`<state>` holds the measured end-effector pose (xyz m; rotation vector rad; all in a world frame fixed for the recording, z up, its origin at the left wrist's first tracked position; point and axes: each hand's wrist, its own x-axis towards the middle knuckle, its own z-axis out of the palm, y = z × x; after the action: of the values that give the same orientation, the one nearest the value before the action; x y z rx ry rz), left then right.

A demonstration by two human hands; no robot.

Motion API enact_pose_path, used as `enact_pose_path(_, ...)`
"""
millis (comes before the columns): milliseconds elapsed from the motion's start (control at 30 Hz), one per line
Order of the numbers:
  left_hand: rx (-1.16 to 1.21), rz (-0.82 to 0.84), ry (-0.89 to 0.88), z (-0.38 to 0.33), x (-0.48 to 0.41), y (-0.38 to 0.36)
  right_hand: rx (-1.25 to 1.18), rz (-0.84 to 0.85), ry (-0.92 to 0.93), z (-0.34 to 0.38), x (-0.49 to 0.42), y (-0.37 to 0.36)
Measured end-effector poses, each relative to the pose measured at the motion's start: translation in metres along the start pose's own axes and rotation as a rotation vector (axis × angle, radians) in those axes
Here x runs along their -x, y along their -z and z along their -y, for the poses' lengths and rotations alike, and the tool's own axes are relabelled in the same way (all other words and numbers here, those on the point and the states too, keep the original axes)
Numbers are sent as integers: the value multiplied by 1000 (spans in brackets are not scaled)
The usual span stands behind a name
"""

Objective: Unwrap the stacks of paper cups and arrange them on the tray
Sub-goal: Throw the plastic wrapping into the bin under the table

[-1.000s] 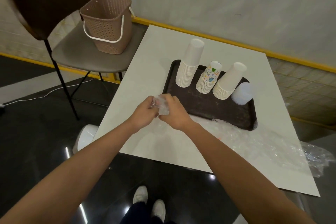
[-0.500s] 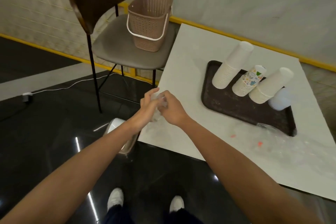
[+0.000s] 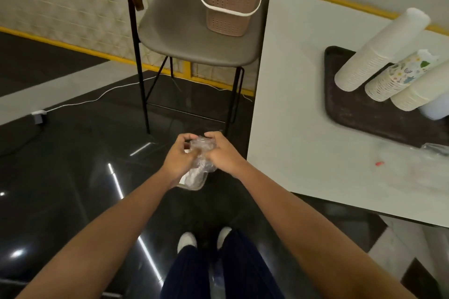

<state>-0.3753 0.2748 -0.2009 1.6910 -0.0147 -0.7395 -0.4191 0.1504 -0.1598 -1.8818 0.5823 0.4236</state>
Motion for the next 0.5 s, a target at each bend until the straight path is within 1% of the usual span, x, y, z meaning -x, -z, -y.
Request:
enact_pose_path(67, -64, -48, -6, 25, -19, 4, -33, 24, -34, -15, -17, -14)
enact_pose_path(133, -126, -96, -4, 54, -42, 9, 40, 14, -26, -30, -41, -32)
enact_pose_path(200, -157, -152, 13, 86, -68, 14, 153, -42, 14, -46, -68, -54)
enact_pose_path(233, -175, -184, 20, 101, -80, 16, 172, -73, 16, -56, -82, -66)
enact_pose_path(367, -396, -301, 10, 151, -120, 20, 127, -165, -40, -102, -129, -107)
enact_pose_path(433, -467, -313, -3, 176, -139, 20, 103, -158, -61, -129, -149, -119)
enact_pose_path(500, -527, -290, 9, 202, -156, 18, 119, -109, -91, -154, -168, -129)
